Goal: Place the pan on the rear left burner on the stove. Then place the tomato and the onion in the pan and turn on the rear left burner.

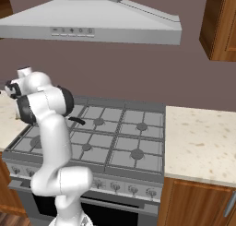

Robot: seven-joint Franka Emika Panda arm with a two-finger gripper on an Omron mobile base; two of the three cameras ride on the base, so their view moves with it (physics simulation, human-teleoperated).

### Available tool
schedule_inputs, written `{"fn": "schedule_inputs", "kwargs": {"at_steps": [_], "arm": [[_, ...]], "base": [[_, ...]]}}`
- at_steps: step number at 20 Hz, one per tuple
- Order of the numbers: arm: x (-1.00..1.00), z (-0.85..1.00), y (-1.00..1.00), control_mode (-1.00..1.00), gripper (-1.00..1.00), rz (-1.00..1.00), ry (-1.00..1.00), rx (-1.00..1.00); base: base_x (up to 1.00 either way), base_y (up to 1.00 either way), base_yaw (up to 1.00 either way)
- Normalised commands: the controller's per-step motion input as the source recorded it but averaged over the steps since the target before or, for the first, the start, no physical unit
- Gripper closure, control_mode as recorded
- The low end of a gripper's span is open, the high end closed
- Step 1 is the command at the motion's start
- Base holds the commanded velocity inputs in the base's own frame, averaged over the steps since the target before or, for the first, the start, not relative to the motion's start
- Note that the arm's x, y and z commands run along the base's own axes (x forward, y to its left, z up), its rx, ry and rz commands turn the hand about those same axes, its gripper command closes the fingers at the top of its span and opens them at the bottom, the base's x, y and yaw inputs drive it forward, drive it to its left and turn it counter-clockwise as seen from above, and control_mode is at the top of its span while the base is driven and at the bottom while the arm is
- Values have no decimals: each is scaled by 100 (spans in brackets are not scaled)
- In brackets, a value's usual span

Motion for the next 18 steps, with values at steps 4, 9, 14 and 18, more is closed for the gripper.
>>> {"fn": "schedule_inputs", "kwargs": {"at_steps": [4,9,14,18], "arm": [[35,0,-34,-100,100,0,0,17],[59,0,-18,-100,100,0,-3,14],[69,0,-3,-100,100,0,-5,11],[69,0,0,-100,100,0,0,4]], "base": [[0,0,0],[0,0,0],[0,0,0],[0,0,0]]}}
